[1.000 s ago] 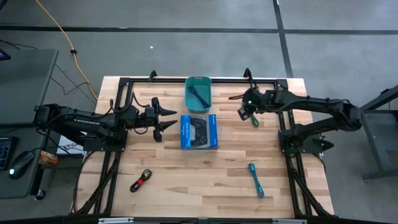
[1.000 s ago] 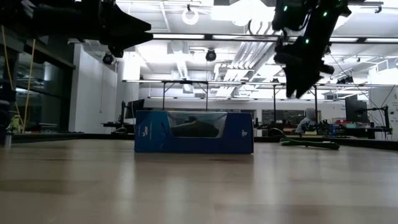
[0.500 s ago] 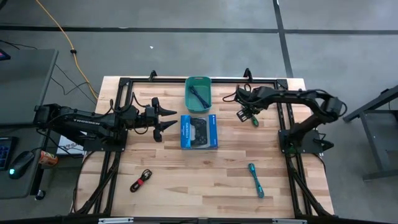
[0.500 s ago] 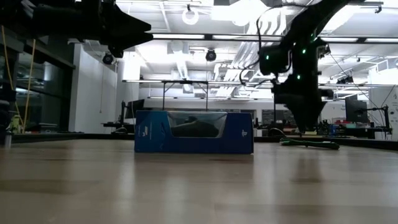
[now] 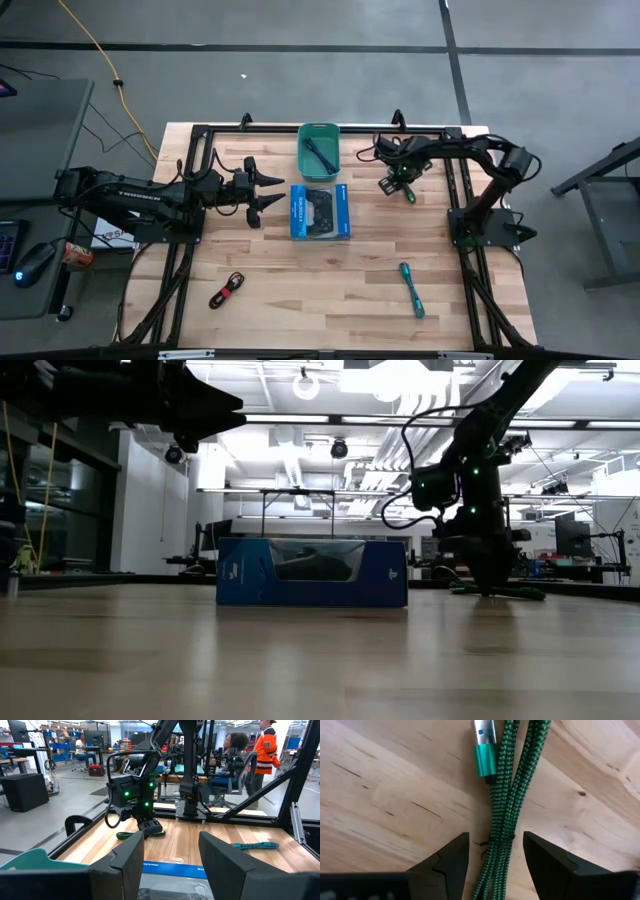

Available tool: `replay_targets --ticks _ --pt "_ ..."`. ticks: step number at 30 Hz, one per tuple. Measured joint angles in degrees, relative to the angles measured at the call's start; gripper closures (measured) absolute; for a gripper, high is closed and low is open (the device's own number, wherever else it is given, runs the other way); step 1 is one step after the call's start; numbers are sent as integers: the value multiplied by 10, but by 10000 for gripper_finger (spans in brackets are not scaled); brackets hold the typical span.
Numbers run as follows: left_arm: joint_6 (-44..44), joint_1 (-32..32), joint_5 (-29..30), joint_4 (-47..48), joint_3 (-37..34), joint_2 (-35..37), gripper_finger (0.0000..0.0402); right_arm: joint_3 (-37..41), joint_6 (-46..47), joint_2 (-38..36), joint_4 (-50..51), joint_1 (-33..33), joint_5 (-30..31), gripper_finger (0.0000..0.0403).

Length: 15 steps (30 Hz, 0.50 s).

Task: Pick and place USB-C Cables
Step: Put the green charger cable into the light blue bin

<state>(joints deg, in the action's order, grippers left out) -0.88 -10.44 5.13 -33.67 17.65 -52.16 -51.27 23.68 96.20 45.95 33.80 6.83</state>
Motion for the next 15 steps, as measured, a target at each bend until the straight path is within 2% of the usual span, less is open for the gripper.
replay_targets --ticks 6,15 --pt "0 0 0 0 0 0 232 -2 -19 7 -2 9 -21 226" --pt "0 0 0 0 0 0 232 -1 -19 8 -4 8 -15 226"
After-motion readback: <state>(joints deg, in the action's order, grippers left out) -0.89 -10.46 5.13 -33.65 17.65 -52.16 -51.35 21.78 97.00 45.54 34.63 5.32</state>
